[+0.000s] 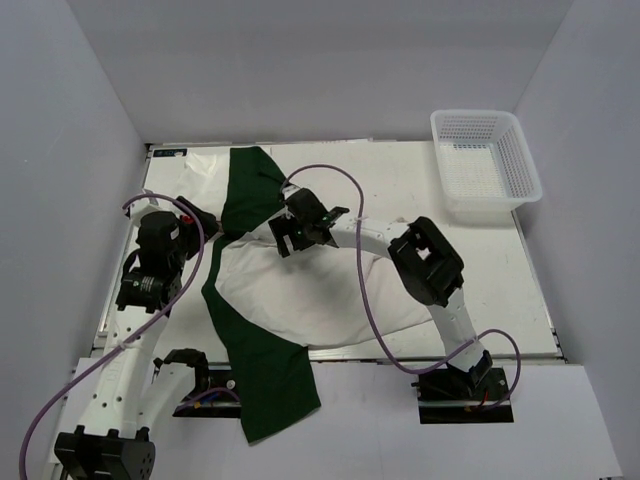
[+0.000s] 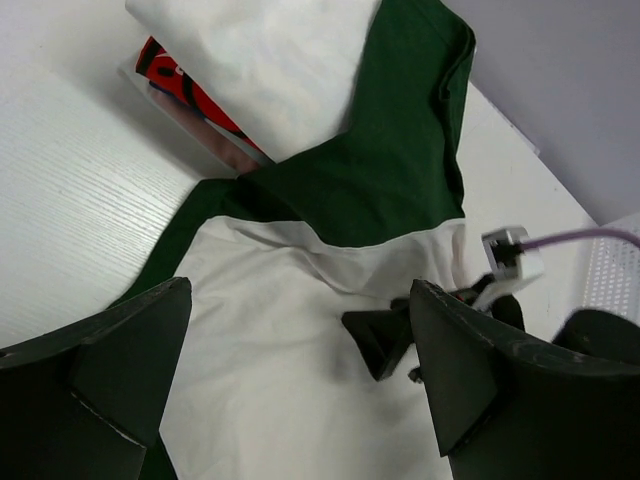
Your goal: Fold and stack the t-shirts
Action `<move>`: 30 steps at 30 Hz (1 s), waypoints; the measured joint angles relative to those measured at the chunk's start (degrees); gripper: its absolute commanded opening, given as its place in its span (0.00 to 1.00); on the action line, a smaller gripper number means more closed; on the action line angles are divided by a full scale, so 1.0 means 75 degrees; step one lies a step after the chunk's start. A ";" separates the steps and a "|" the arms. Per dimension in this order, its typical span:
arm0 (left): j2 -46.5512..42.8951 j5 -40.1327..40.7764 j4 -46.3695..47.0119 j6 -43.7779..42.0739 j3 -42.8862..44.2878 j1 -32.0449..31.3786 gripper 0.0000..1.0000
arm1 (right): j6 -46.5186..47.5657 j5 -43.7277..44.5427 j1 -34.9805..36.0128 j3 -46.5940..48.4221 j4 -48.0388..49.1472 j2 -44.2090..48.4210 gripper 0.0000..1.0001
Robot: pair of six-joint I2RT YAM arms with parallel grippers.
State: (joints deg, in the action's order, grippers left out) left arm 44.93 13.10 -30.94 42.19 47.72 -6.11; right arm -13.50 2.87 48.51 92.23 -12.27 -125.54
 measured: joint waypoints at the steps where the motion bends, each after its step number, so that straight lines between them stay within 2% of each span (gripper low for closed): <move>1: 0.0038 0.0000 -0.0003 0.0000 0.0000 0.0000 1.00 | -0.0131 0.0079 -0.0029 -0.0262 0.0154 0.0125 0.90; 7: 0.0376 -0.0076 0.0009 -0.0026 0.0000 0.0000 1.00 | -0.1154 0.0207 -0.0758 -0.3410 0.1288 0.2154 0.90; 14: 0.1166 -0.0242 0.0006 -0.0052 0.0000 0.0000 1.00 | -0.2390 0.0501 -0.2664 -0.6566 0.1609 0.4832 0.90; 20: 0.1792 -0.0822 0.0437 -0.0052 -0.0006 -0.0009 1.00 | -0.2634 0.0807 -0.3034 -0.7085 0.0968 0.5607 0.90; 24: 0.2416 -0.1676 0.1265 -0.0067 -0.0064 -0.0017 1.00 | -0.2544 0.0694 -0.3040 -0.7050 0.0880 0.5610 0.90; 30: 0.3264 -0.3124 0.2072 -0.0595 -0.0265 -0.0017 0.94 | -0.2515 0.0612 -0.3060 -0.7050 0.0851 0.5630 0.90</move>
State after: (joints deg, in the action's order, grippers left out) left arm 69.41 -10.33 -15.40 37.74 45.74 -6.24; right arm -32.36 7.46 25.56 39.35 -5.89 -83.31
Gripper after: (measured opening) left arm 0.945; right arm 0.902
